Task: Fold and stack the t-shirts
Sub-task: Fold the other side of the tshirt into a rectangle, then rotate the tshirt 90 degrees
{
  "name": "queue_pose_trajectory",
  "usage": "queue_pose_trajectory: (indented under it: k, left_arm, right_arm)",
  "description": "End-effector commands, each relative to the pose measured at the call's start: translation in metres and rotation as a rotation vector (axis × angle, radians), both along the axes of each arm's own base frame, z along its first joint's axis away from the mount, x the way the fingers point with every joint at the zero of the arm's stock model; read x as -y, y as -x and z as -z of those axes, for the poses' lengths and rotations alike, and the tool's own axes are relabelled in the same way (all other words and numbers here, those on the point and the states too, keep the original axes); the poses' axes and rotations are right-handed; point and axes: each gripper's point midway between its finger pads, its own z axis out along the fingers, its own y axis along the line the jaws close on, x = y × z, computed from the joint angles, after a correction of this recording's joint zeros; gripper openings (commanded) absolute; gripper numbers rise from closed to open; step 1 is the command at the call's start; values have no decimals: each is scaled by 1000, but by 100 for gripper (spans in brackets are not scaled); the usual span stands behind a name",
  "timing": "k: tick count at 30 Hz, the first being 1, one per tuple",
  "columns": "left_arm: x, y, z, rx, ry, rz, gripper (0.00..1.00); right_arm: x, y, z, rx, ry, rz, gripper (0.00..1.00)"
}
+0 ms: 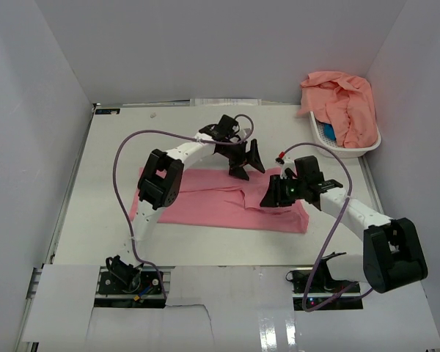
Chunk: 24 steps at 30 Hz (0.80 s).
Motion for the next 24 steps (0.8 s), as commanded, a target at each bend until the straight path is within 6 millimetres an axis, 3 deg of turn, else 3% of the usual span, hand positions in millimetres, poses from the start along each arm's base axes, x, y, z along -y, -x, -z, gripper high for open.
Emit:
queue_pose_trajectory:
  k: [1, 3, 4, 5, 8, 11, 12, 13, 16, 20, 22, 24]
  left_arm:
    - [0, -34, -96, 164, 122, -49, 91]
    - [-12, -46, -122, 197, 147, -85, 93]
    - [-19, -48, -146, 232, 170, -99, 93]
    - [-26, -50, -155, 249, 174, -113, 93]
    - [-74, -61, -173, 327, 140, -177, 93]
    - [-135, -68, -146, 410, -133, -250, 93]
    - [-171, -72, -122, 426, -356, -319, 93]
    - [-191, -72, -110, 441, -466, -339, 93]
    - [-252, -54, -71, 437, -768, -385, 93]
    - [-281, -25, -35, 371, -904, -386, 93]
    - [-288, -17, -29, 365, -926, -408, 93]
    - [-291, -8, -19, 355, -926, -410, 93]
  right_arm:
    - [2, -32, -40, 109, -9, 84, 42]
    - [9, -45, -46, 136, 15, 138, 42]
    - [12, -49, -42, 129, 30, 157, 42]
    - [18, -54, -38, 129, 65, 189, 41]
    - [30, -61, -23, 107, 142, 231, 40]
    - [38, -61, -18, 106, 187, 258, 42]
    - [39, -58, -18, 112, 194, 262, 43]
    - [39, -56, -18, 113, 202, 260, 43]
    - [42, -43, -11, 86, 257, 253, 44]
    - [52, -28, 3, 54, 334, 279, 45]
    - [60, -20, 11, -6, 378, 334, 45]
    - [62, -14, 18, -32, 417, 336, 35]
